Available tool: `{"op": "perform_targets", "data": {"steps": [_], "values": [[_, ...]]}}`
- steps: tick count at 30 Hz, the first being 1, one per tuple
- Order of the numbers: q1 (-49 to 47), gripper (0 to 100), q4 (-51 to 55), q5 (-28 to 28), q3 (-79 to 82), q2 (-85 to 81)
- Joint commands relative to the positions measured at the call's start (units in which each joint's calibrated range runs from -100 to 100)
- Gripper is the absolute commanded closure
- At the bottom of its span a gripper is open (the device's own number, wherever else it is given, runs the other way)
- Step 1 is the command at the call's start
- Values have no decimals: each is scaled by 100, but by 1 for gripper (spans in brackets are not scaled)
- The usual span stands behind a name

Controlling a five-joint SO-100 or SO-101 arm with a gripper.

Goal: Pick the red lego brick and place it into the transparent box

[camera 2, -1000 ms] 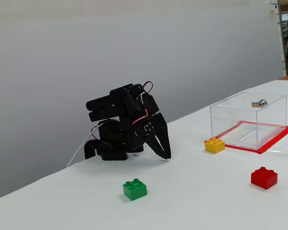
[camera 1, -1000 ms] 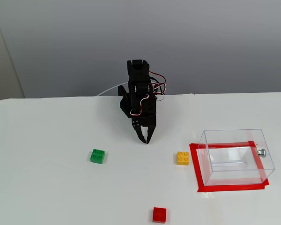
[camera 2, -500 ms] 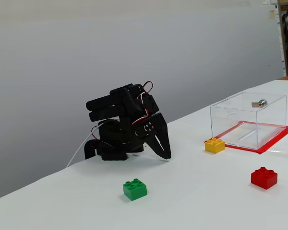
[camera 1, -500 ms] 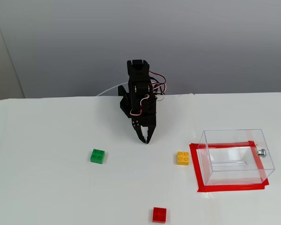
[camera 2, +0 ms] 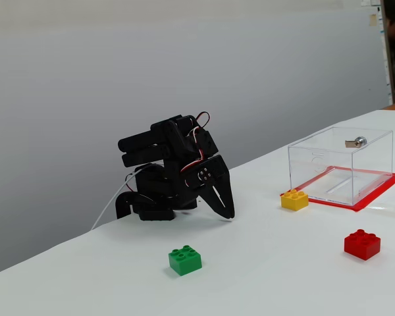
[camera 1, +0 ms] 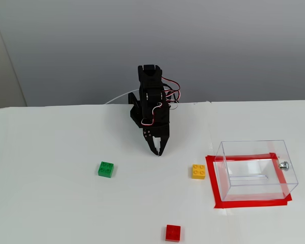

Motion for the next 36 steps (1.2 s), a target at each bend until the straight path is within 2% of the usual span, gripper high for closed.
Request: {"op": "perform_targets", "data": {"steps": [1, 14, 24, 30, 36], "values": [[16, 99, 20, 6, -142, -42], [1, 99, -49, 6, -278, -34], [-6, 99, -1189, 1, -1516, 170], [38, 99, -2373, 6, -2484, 1400], [53, 99, -2669, 6, -3768, 3250]]}}
